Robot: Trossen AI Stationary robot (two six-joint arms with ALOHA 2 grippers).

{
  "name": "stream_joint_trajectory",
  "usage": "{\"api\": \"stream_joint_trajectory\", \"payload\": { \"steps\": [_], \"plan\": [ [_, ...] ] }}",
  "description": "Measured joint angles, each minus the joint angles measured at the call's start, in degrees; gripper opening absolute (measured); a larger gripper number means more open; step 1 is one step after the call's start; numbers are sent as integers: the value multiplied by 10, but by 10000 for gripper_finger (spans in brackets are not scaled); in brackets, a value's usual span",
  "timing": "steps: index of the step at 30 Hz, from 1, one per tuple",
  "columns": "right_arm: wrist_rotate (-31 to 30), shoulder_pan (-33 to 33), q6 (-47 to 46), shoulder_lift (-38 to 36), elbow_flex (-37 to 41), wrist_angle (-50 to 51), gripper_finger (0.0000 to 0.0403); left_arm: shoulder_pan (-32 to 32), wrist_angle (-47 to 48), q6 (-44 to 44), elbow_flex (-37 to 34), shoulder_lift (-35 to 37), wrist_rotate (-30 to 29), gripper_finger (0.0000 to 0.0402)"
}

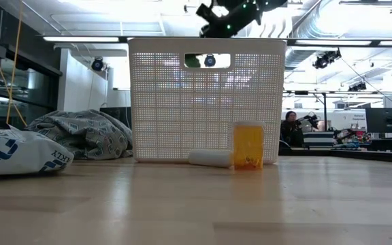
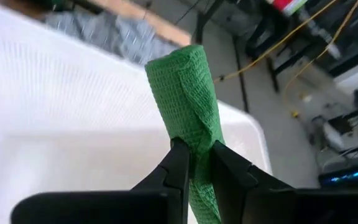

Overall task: Pick & place medical supplies in basket/bin
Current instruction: Put the green bandage into the white bin

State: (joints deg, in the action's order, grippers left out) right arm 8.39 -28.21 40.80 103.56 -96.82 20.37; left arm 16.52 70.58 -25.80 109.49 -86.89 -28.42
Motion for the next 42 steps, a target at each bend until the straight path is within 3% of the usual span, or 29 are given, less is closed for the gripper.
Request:
{"api": "stream_joint_trajectory", "payload": {
  "steps": [11,42],
  "plan": [
    [17,0,-9,42,0,79,45,0,-1,0,0,0,-12,195],
    [48,-3,-19,125,3,100,46,0,-5,-16,-4,0,-13,195]
  ]
}}
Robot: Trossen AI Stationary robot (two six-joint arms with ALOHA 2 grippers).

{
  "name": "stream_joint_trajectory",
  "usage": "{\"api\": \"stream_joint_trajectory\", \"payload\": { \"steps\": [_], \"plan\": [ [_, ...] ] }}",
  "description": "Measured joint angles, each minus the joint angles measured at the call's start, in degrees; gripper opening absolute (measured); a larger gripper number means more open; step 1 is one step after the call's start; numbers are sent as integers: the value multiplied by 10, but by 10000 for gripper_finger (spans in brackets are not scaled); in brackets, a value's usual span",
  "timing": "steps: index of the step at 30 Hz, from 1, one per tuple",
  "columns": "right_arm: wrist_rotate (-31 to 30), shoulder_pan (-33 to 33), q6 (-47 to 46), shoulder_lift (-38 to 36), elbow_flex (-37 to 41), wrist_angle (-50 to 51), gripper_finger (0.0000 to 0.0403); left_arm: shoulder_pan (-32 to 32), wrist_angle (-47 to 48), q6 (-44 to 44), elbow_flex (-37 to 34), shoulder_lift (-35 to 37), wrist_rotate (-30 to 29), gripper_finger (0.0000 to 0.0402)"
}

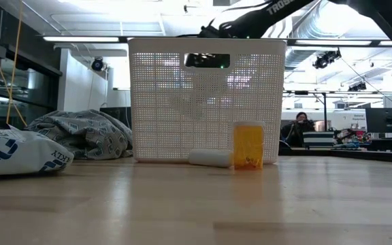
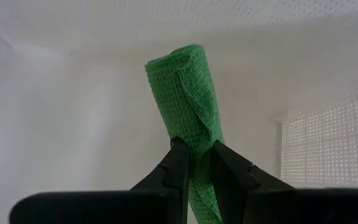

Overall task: Pick & place medical supplies in basket/bin
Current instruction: Put the green bandage into the white bin

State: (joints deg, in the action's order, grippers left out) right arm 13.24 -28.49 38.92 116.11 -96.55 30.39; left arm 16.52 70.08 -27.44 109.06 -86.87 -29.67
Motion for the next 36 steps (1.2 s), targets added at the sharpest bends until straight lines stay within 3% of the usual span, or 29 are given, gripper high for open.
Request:
{"api": "stream_joint_trajectory", "payload": {
  "steps": [36],
  "plan": [
    [38,7,-1,33,0,40,50,0,-1,0,-1,0,1,195]
  ]
}}
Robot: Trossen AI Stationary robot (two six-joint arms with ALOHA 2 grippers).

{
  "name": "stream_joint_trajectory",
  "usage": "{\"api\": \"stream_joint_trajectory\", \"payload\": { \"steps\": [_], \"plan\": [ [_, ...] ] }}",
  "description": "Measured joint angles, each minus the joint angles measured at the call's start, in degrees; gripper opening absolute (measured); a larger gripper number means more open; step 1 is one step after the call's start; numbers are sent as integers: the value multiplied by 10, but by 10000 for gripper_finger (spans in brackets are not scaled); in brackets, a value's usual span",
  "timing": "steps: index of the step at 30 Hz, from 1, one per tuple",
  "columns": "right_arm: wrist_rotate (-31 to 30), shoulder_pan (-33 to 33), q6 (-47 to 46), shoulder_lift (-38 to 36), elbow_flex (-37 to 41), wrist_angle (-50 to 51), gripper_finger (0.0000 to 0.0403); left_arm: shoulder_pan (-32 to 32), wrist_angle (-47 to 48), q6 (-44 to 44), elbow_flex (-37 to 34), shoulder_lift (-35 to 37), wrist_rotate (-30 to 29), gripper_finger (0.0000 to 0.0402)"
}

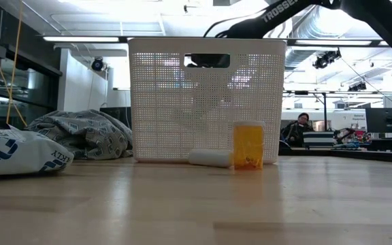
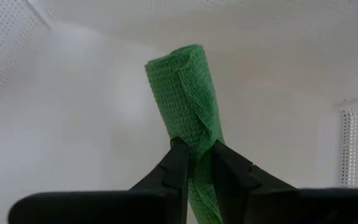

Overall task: Pick & place medical supplies in basket/bin
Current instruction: Put the green bandage into the white bin

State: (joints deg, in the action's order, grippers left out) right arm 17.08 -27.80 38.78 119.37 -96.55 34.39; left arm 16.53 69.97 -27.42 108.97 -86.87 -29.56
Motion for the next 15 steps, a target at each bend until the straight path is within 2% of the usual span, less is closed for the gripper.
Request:
{"api": "stream_joint_trajectory", "payload": {
  "steps": [9,15],
  "plan": [
    [-26,13,0,0,0,1,101,0,0,-1,0,0,8,195],
    [-37,13,-3,0,0,1,117,0,-1,-1,0,0,9,195]
  ]
}}
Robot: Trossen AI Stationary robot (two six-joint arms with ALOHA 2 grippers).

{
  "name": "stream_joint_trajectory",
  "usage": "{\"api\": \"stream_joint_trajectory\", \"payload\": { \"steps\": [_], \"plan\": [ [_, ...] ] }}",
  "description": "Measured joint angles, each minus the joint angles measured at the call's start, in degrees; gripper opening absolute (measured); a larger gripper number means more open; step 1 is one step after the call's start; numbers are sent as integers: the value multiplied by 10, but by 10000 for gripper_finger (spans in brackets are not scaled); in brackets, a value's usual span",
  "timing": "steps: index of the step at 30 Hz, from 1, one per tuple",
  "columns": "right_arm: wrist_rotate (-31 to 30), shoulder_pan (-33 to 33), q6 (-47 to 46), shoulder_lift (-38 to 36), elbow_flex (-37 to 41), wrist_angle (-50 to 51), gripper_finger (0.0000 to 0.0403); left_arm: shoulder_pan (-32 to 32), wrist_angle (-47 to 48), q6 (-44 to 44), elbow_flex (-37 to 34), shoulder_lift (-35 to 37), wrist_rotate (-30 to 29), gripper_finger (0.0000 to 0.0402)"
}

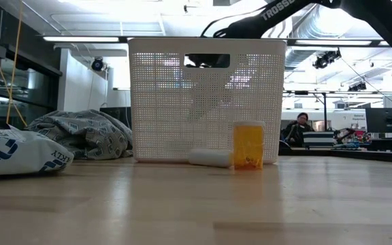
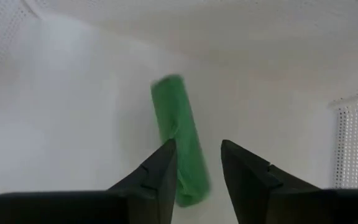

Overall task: Pick & place medical supplies in basket/bin
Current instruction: Put the green bandage into the white bin, then put the orange pill bottle into the white bin

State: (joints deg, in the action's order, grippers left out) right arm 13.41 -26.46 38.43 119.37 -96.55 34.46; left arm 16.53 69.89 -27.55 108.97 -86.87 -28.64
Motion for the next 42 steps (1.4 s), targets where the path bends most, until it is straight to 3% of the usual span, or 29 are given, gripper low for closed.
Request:
{"api": "stream_joint_trajectory", "payload": {
  "steps": [4,15,23,32,42],
  "plan": [
    [-4,0,0,0,0,0,126,0,0,0,0,0,0,195],
    [-102,26,30,-50,-2,-13,161,0,0,-1,0,0,1,195],
    [-147,65,58,-152,-2,-23,165,0,0,-20,0,0,2,195],
    [-148,122,50,-294,-2,2,166,0,1,-67,0,0,29,195],
    [-141,215,-46,-456,-2,76,168,17,-10,-106,0,-41,70,195]
  ]
}}
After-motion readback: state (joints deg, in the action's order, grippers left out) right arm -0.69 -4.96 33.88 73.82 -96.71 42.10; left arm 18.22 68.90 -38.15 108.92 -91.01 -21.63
